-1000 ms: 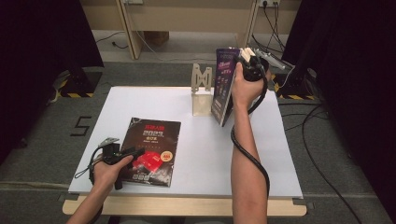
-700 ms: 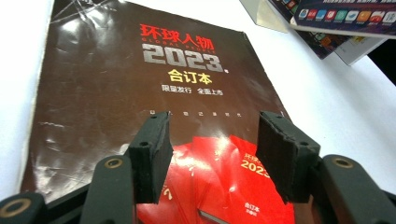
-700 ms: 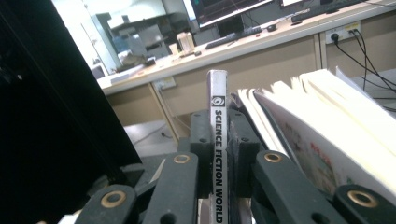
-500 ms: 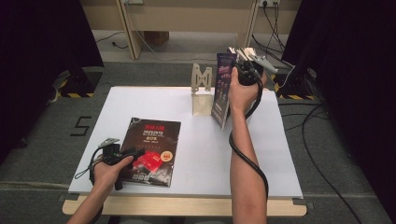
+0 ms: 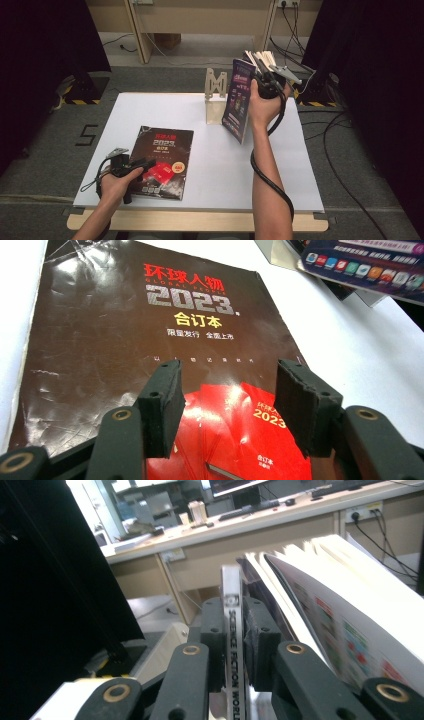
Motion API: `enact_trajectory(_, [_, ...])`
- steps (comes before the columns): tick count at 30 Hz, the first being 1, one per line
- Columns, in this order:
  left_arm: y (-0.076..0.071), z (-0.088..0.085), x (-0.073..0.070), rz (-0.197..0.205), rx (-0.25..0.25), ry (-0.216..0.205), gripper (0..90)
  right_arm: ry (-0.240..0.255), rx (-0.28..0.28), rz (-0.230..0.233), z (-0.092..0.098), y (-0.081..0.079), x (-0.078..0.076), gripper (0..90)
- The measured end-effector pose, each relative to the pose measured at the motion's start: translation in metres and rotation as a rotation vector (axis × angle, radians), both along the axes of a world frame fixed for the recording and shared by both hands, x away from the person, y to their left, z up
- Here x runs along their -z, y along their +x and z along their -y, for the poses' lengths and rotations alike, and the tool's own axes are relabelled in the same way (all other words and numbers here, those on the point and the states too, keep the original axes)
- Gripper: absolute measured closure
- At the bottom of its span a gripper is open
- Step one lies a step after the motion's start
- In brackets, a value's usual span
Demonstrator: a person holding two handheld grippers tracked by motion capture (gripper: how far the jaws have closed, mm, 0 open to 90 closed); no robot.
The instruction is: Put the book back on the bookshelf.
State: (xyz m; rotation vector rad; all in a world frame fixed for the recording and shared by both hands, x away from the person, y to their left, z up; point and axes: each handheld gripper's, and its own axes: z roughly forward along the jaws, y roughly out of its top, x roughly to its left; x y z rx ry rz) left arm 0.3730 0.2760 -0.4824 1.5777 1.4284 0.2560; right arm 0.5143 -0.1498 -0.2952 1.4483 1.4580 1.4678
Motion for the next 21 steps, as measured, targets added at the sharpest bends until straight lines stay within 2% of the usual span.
enact_trajectory(2, [0.0,0.001,0.0,0.0,0.0,-0.009,44.2,0.001,0.001,-0.021,0.002,-0.005,0.003,81.1])
enact_trajectory(6, [0.0,0.002,0.0,-0.003,0.001,0.0,44.2,-0.016,-0.005,-0.017,0.004,-0.01,0.008,81.5])
enact_trajectory(8, [0.0,0.002,0.0,-0.003,0.002,-0.007,44.1,0.001,-0.014,-0.021,0.003,-0.014,0.009,81.3])
enact_trajectory(10, [0.0,0.003,0.0,-0.001,0.007,-0.003,44.2,-0.013,-0.013,-0.022,0.003,-0.016,0.01,80.8])
enact_trajectory(13, [0.0,0.002,0.0,-0.004,0.005,-0.003,44.2,0.002,-0.011,-0.013,0.006,-0.019,0.009,79.1])
enact_trajectory(15, [0.0,0.003,0.0,-0.002,0.006,-0.009,44.2,0.031,-0.015,-0.012,0.007,-0.022,0.009,77.7])
enact_trajectory(17, [0.0,0.003,0.0,-0.001,0.01,-0.003,44.1,0.017,-0.019,-0.02,0.008,-0.022,0.007,76.2])
enact_trajectory(21, [0.0,0.004,-0.001,0.001,0.011,-0.014,44.2,0.035,-0.026,-0.042,0.008,-0.021,0.009,75.3])
